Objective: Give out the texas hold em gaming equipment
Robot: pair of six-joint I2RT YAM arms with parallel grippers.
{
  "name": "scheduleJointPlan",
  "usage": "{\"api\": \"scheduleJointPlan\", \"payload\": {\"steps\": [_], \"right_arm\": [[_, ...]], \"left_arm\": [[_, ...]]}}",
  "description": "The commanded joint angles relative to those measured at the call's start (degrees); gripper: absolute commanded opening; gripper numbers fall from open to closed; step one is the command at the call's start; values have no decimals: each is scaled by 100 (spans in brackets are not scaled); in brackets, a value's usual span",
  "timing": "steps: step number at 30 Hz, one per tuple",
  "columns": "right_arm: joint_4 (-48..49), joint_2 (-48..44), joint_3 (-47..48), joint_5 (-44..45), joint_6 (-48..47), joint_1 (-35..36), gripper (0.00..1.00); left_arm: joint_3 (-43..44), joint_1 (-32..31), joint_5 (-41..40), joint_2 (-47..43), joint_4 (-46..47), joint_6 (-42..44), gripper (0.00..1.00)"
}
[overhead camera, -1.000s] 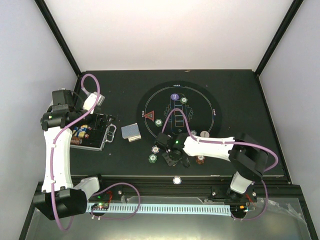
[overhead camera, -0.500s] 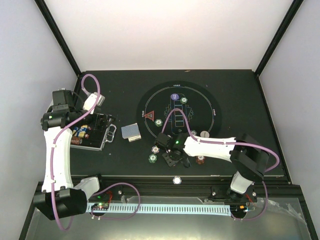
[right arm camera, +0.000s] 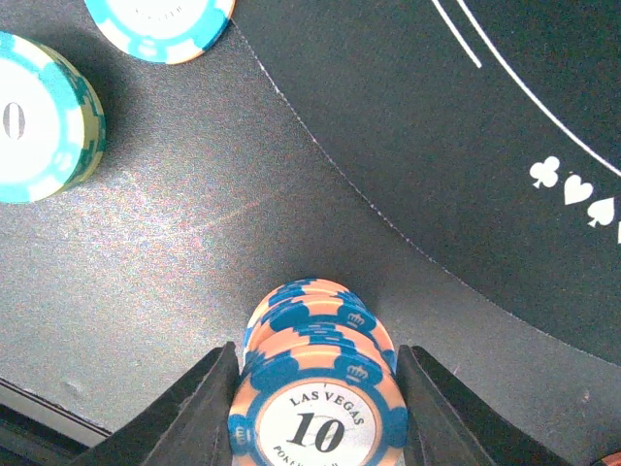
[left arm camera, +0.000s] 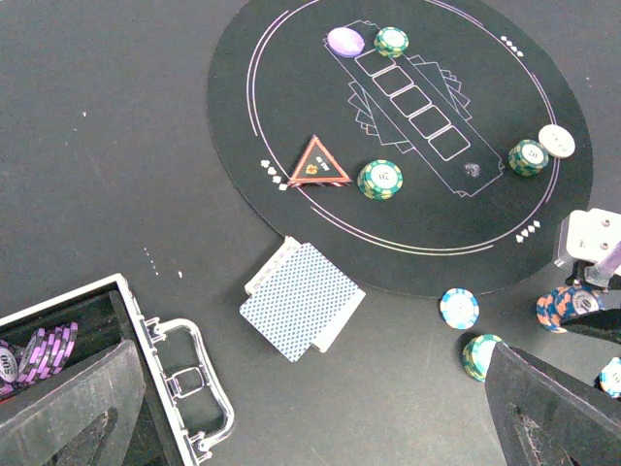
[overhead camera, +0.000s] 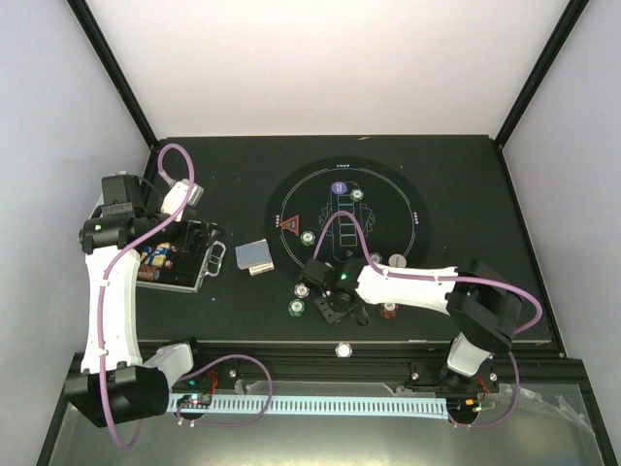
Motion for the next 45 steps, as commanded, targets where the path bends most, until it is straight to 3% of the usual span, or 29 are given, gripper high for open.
{"api": "scheduleJointPlan", "payload": {"steps": [1,10,17,23,31,37,45], "right_arm": [[-14,-121,105,41,41,36,44],[-8,-136,115,17,41,49,50],[-16,-162,115,35,45,50,47],[-7,-183,84,59,65,50,35],[65,-157,-1,32,74,46,33],[-36,-274,74,92,71,55,12],[-644,-369,789,547,-53,0,4]], "left_arm": [[42,39,142,-83,-48,46,99],[38,39,158,-91,-48,35,99],[34,41,176,-92,-41,26,99],[33,41,163,-86,-31,31,99],[51,40,131,-87,-10,27,99],[58,39,126,-82,-15,13,99],[60,44,146,-79,12,-33,99]]}}
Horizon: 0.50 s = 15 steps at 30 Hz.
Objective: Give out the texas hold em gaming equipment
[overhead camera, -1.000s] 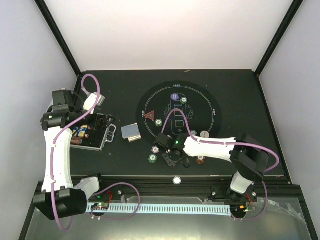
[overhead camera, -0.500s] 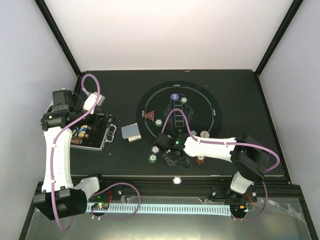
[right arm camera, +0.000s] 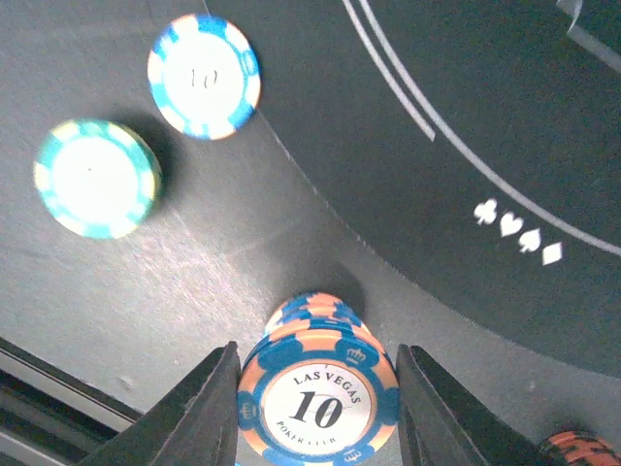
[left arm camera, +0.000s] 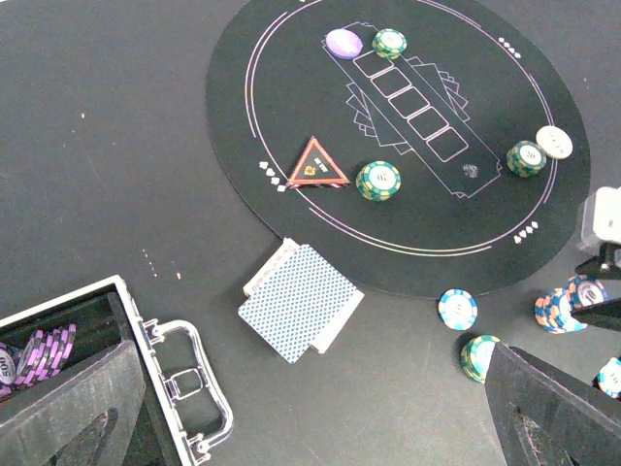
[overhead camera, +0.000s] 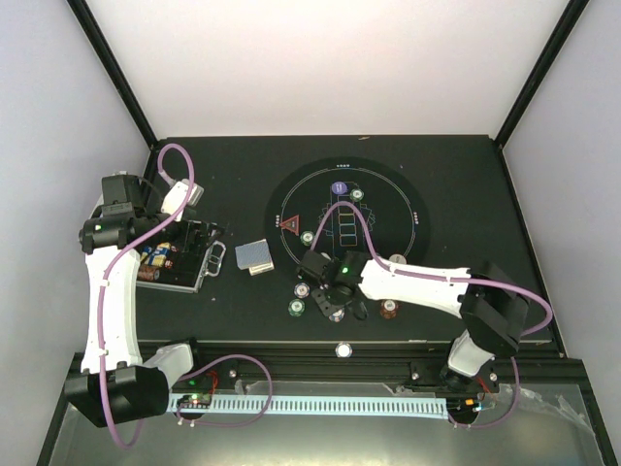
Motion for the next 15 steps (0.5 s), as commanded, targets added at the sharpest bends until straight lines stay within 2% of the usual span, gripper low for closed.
{"api": "scheduleJointPlan", "payload": {"steps": [1,8,15], "right_arm": [[-403,-132,583,449,-109,-48,4],[-445,537,1572,584,-702,-807,4],[-301,1912,2995,343,-1231,-1806,4]], "left_arm": [[59,41,121,-82,10,-27,99],[82,41,127,-69,41,-70,99],[52,42,201,-40,99,-109,99]]}}
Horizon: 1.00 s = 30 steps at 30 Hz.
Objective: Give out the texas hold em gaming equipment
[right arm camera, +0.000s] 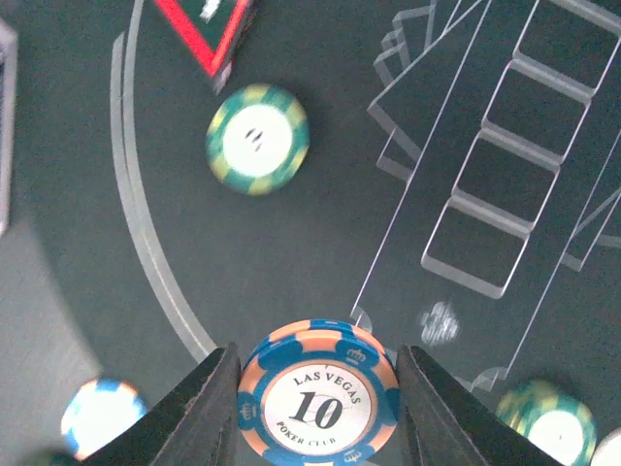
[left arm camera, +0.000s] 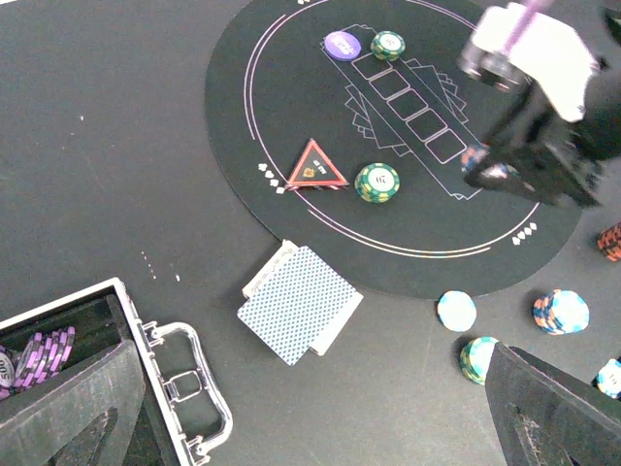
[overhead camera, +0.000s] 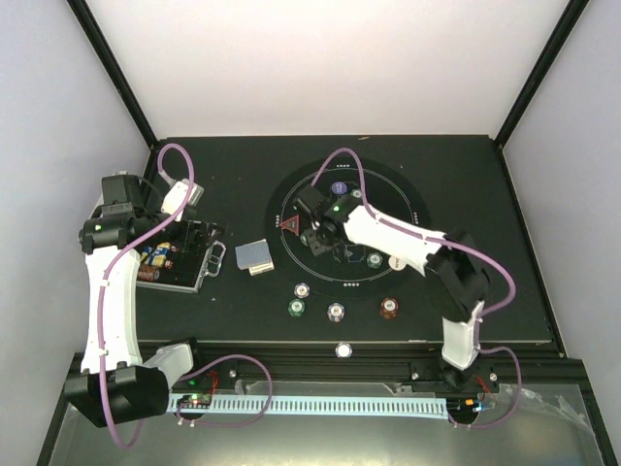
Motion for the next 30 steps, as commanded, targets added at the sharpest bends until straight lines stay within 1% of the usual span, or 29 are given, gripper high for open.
{"api": "scheduleJointPlan", "payload": {"steps": [1,6,15,19,27,29,30], "right_arm": [[38,918,867,-44,-418,-509,4],[-100,1917,2092,-160,-494,-839,4],[-619,3385,4105,-274,-530,-1122,5],[-641,3768,4447,-321,-517,-1136,6],[-608,4080,4549,-490,-444,-1161,8],[-618,4098,4579,-519,-444,-1173,13],[-630,4100,4609,-520,-444,-1181,18]], "left_arm": [[51,46,188,-27,78,-93,99],[42,41,221,2,74,-49,99],[7,43,273,8,234,-1,99],[24,44,289,62,273,-9,99],[-23,39,303,118,301,22,99],[-28,41,292,124,306,32,99],[-28,41,288,132,306,34,99]]}}
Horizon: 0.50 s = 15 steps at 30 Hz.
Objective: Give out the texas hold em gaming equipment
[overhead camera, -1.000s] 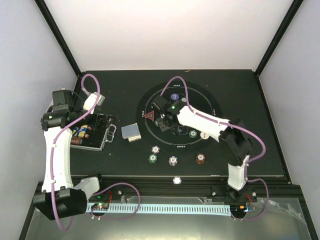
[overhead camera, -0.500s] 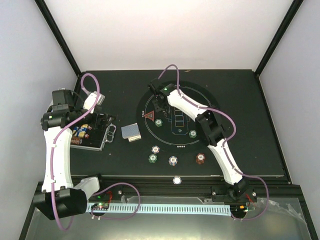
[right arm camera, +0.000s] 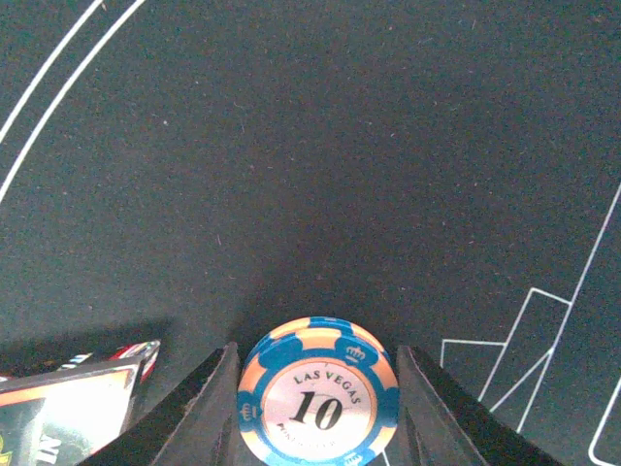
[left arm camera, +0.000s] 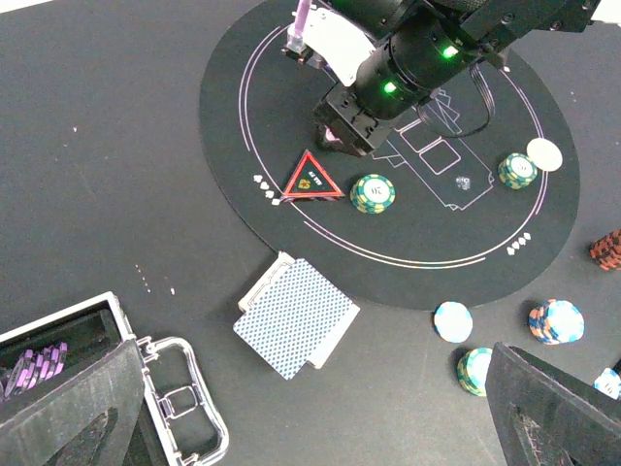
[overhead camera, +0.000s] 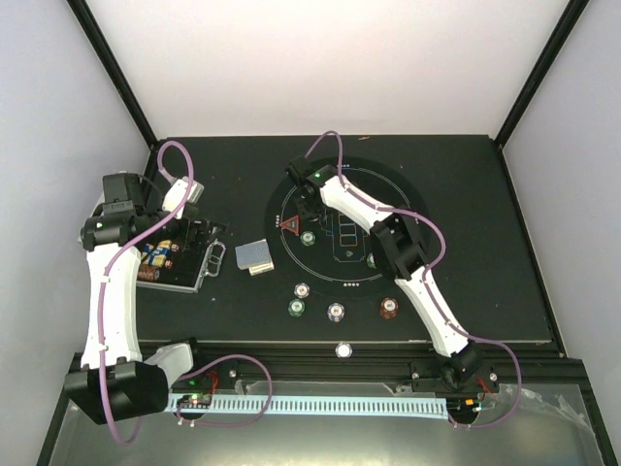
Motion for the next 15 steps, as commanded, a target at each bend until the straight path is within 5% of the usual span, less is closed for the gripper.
{"api": "scheduleJointPlan", "payload": {"steps": [1,3,11,15], "right_arm": [[-148,127,195,-135,8,-51,27],[-230,100,345,-138,-19,-62,43],[-428,-730,396,-73,-104,-64,69],[-457,-1446,-183,-111,-70,-26,69]], "left_arm": [[3,43,140,48,123,57,99],[-1,37,130,44,109,54,99],[24,38,104,5,51,20,99],[91,41,66,-59,-2,0,99]]}}
